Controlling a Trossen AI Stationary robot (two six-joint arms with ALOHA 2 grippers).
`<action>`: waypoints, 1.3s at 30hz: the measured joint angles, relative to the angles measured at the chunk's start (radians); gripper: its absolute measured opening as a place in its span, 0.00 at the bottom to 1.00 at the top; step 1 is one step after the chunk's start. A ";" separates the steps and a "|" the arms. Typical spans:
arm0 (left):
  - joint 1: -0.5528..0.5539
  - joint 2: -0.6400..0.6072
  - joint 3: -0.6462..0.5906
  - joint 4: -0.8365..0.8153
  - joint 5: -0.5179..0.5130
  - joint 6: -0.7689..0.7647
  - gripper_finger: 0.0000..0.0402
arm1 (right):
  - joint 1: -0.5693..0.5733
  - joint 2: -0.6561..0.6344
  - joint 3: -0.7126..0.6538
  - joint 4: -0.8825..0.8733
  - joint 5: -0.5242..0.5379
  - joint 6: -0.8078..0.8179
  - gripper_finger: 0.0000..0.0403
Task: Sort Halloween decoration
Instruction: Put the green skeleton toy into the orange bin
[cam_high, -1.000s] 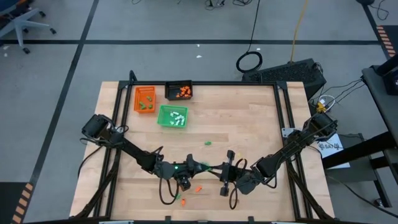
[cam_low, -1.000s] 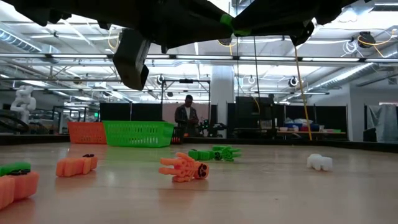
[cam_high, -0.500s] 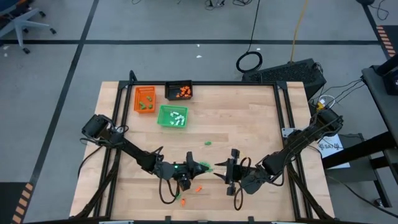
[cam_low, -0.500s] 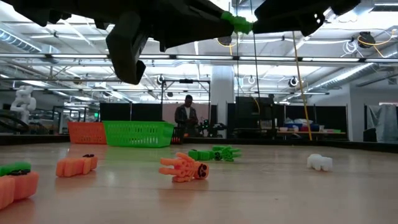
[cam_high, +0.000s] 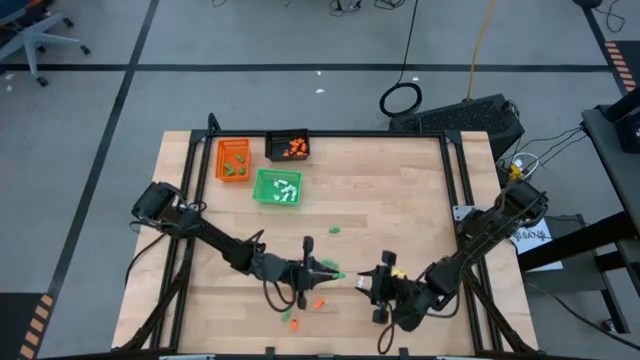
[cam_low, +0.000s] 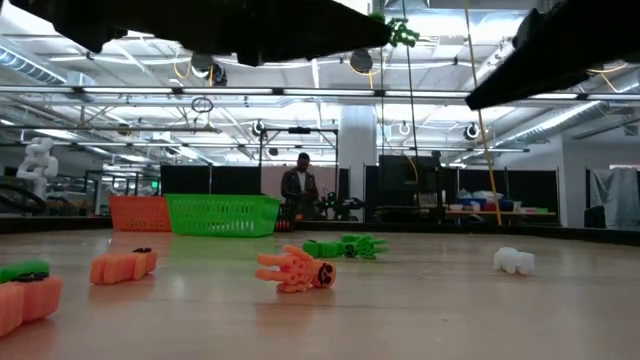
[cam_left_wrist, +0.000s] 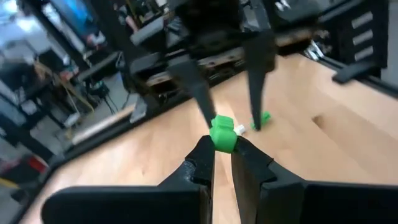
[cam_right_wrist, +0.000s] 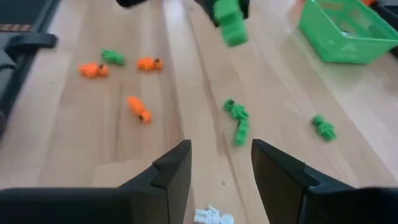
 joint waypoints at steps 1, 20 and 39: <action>0.004 0.000 0.000 0.000 0.000 -0.031 0.08 | 0.009 0.010 0.000 -0.001 0.016 0.008 0.37; 0.028 0.000 0.000 -0.003 0.005 -0.631 0.08 | 0.041 0.046 0.000 -0.001 0.110 -0.059 0.33; 0.025 0.000 0.000 -0.029 0.003 -0.683 0.08 | 0.018 0.046 0.000 -0.001 0.108 -0.108 0.33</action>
